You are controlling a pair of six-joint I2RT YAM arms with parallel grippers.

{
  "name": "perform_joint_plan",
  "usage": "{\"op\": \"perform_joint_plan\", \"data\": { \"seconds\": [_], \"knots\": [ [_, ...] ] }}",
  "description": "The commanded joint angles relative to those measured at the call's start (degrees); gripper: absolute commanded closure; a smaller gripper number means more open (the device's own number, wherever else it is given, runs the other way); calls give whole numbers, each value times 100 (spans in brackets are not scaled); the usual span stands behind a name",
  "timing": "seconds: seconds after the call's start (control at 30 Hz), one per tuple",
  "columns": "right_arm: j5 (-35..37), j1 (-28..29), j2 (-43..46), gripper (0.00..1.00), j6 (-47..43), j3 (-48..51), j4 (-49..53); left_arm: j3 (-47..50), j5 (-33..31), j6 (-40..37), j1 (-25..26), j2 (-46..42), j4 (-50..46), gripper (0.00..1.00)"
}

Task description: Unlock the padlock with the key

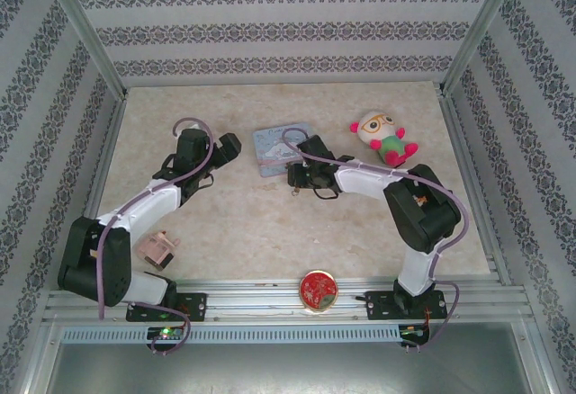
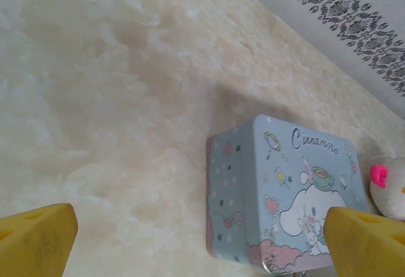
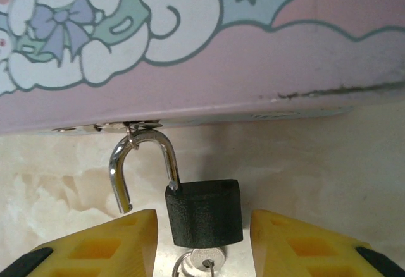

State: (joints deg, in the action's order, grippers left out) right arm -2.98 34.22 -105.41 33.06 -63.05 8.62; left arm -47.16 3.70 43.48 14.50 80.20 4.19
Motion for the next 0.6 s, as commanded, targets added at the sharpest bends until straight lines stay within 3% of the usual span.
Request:
{"op": "perform_joint_plan", "data": {
  "seconds": [0.0, 0.33, 0.57],
  "knots": [
    [67, -60, -182, 57, -235, -232, 312, -245, 133, -67, -68, 96, -104, 1],
    [-71, -139, -650, 57, -511, -524, 422, -331, -143, 204, -63, 214, -193, 1],
    [-332, -314, -708, 66, -584, -484, 427, -724, -981, 134, 218, 260, -825, 1]
  ]
}}
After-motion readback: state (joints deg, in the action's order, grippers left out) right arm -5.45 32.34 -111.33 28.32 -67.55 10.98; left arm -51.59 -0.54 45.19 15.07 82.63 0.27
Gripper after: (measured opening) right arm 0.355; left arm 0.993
